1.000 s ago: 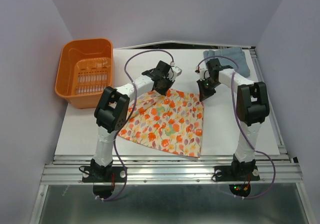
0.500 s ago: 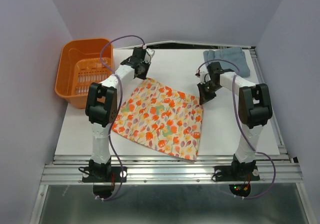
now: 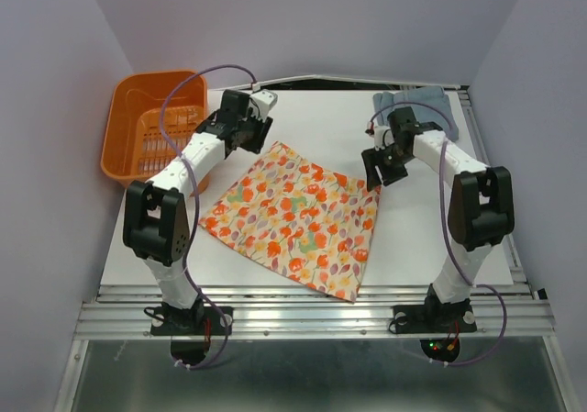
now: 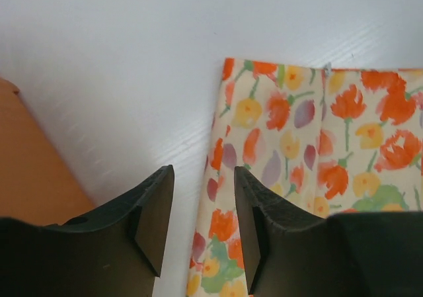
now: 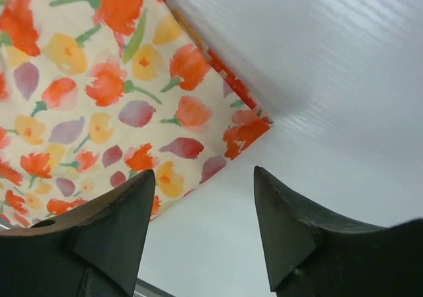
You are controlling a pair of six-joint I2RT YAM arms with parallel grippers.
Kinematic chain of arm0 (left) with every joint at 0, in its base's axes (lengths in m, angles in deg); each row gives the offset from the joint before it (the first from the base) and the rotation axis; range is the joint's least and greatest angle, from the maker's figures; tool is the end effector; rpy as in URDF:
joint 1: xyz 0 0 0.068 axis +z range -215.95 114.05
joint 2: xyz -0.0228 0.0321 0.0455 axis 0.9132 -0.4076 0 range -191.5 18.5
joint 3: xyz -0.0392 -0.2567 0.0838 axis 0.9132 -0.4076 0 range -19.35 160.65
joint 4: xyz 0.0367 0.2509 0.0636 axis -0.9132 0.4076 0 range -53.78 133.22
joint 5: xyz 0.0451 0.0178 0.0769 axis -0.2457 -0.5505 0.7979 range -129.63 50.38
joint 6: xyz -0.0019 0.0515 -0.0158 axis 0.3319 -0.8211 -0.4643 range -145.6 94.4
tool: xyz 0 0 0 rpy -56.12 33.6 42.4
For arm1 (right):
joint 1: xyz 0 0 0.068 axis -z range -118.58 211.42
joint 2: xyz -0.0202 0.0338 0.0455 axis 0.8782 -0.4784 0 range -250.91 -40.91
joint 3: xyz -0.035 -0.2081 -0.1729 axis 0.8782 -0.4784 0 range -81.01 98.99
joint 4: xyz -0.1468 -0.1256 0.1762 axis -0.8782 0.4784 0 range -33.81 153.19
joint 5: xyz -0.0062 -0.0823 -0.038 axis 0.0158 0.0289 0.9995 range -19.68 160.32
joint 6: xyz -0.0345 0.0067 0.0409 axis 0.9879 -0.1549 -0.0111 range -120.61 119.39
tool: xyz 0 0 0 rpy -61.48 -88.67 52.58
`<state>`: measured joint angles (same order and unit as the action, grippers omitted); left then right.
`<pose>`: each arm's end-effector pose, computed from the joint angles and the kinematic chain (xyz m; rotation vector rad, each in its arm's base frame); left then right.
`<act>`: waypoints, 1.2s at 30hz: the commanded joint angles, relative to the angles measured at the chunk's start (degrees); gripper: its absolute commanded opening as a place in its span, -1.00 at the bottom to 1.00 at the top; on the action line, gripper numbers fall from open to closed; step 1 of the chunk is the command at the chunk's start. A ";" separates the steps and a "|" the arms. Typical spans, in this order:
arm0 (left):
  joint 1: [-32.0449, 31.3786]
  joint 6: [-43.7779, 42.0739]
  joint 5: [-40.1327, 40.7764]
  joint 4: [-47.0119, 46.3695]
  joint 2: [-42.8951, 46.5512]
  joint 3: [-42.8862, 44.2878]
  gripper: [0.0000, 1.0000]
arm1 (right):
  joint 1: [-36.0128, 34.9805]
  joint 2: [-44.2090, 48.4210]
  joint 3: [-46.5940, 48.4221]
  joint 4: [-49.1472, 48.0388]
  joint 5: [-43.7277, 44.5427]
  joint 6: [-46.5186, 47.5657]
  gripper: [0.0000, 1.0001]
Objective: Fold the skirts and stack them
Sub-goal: Flatten the skirt out
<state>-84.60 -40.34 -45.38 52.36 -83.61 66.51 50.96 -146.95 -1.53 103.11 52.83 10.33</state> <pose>0.3966 -0.1377 0.3021 0.6701 2.0286 -0.1473 0.3615 0.0776 0.2080 -0.5858 2.7609 0.4323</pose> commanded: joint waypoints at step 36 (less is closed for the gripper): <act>-8.41 -5.91 -13.31 22.18 -35.88 40.33 -0.12 | -7.38 11.90 -16.83 11.08 -12.19 16.75 -0.66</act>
<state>-88.99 -44.19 -56.36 70.88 -117.35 96.57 47.49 -140.59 -18.91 107.43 47.95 23.95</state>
